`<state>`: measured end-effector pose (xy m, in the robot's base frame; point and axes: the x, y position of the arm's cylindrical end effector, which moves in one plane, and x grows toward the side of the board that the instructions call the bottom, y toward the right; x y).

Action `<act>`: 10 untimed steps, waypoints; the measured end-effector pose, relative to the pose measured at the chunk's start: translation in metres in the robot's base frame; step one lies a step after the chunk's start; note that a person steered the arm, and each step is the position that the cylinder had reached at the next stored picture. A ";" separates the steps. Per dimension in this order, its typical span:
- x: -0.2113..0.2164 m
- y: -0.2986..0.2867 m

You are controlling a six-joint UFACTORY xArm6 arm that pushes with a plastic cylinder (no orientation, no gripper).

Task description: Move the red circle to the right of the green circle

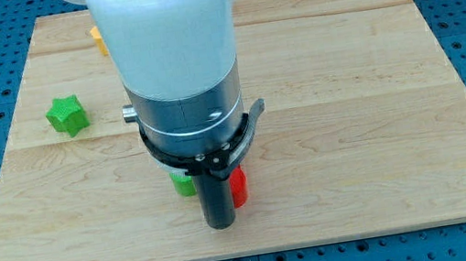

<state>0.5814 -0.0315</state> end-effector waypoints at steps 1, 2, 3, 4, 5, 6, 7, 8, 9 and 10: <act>-0.005 0.000; -0.011 0.000; -0.015 0.000; 0.000 0.024; 0.014 0.070; 0.001 0.096; -0.012 0.090; -0.018 0.067; -0.019 0.047; -0.019 0.030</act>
<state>0.5629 -0.0016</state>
